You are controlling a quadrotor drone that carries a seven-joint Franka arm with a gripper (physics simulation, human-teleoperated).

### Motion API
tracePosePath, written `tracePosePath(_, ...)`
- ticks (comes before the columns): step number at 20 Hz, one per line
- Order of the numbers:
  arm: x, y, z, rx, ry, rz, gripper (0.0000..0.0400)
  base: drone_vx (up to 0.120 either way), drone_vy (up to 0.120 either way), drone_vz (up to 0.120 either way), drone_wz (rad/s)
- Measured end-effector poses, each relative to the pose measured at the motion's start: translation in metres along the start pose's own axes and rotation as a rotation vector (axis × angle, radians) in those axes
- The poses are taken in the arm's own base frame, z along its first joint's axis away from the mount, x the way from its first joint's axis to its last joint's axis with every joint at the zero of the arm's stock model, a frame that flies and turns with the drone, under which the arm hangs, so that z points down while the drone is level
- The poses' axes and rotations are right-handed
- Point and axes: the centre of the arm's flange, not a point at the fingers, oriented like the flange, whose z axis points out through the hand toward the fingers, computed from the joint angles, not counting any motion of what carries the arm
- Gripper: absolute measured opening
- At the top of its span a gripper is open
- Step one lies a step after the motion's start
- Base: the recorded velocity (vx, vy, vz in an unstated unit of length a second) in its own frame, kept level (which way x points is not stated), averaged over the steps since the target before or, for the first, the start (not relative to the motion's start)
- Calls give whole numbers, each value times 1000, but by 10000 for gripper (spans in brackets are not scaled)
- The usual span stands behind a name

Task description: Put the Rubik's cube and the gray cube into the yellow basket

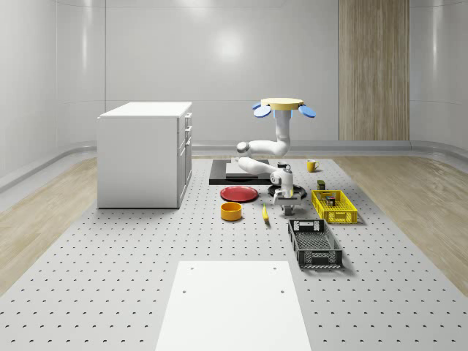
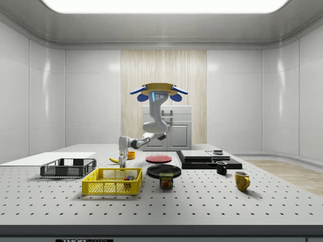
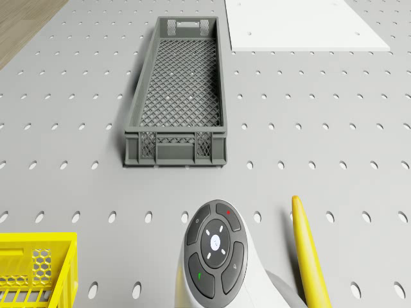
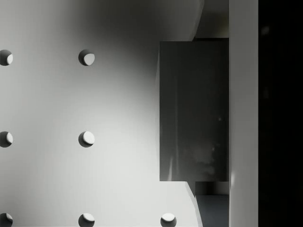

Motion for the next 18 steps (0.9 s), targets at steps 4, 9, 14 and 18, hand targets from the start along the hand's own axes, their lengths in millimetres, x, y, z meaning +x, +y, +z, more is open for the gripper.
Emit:
tracePosePath(4,0,0,0,0,0,0,256,0,0,0,0)
tracePosePath(9,0,0,-13,0,0,0,252,0,0,40,0)
tracePosePath(14,0,0,-35,0,0,0,251,0,0,120,0)
tracePosePath(18,0,0,-52,0,0,0,250,0,40,50,0)
